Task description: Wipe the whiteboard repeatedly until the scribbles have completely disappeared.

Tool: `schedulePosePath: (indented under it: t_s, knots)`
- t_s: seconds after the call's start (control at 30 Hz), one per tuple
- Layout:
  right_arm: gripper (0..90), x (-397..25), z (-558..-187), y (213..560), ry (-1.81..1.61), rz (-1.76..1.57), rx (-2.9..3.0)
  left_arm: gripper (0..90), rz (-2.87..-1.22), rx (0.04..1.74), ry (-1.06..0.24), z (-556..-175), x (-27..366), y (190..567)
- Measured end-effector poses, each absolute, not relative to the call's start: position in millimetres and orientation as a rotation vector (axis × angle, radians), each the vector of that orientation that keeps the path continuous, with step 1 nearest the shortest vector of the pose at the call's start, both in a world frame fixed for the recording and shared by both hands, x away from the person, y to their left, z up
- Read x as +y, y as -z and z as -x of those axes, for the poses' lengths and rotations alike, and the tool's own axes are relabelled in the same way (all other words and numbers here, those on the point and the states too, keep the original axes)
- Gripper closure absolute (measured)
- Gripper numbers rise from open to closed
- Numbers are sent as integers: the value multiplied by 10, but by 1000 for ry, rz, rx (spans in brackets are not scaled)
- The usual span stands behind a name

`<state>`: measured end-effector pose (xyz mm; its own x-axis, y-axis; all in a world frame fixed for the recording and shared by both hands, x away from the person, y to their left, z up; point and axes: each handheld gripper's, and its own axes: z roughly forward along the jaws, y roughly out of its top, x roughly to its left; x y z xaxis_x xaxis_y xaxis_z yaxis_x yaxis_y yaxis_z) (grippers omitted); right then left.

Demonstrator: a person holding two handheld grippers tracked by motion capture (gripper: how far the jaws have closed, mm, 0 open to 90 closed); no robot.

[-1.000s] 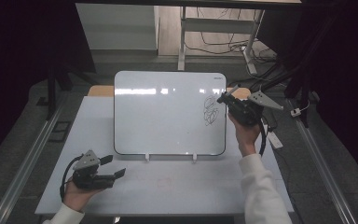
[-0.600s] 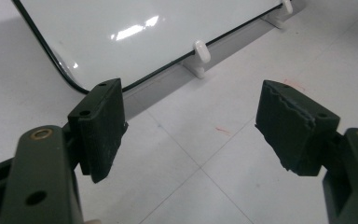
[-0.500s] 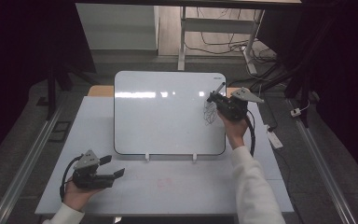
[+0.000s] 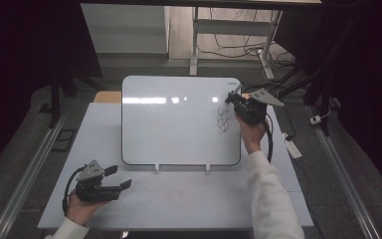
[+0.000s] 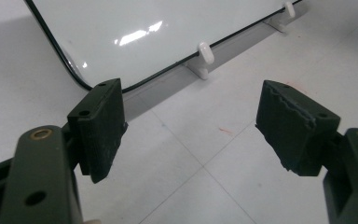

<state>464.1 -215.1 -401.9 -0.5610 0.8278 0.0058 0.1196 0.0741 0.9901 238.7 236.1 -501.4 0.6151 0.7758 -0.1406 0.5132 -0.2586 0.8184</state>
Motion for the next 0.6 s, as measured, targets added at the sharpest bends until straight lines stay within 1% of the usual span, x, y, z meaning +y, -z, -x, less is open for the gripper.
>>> schedulePosePath:
  t_s: [0.07,0.2,0.3,0.37,0.5,0.6]
  knots:
    - [811,-2149,-4654,4019,-1547,-947,1761,245,-1931,1017,-364,-2381,2361,5008]
    - [811,-1990,-4562,4102,-1524,-832,1899,244,-1931,1029,-365,-2383,2387,5027]
    - [811,-2071,-4610,4036,-1508,-873,1826,245,-1927,1036,-361,-2382,2390,5032]
    - [811,-2147,-4662,4020,-1569,-942,1785,245,-1929,1031,-361,-2378,2383,5028]
    - [811,-1964,-4540,4136,-1534,-816,1919,245,-1928,1033,-363,-2380,2390,5029]
    - [811,-1986,-4566,4090,-1522,-835,1880,245,-1925,1042,-358,-2381,2390,5038]
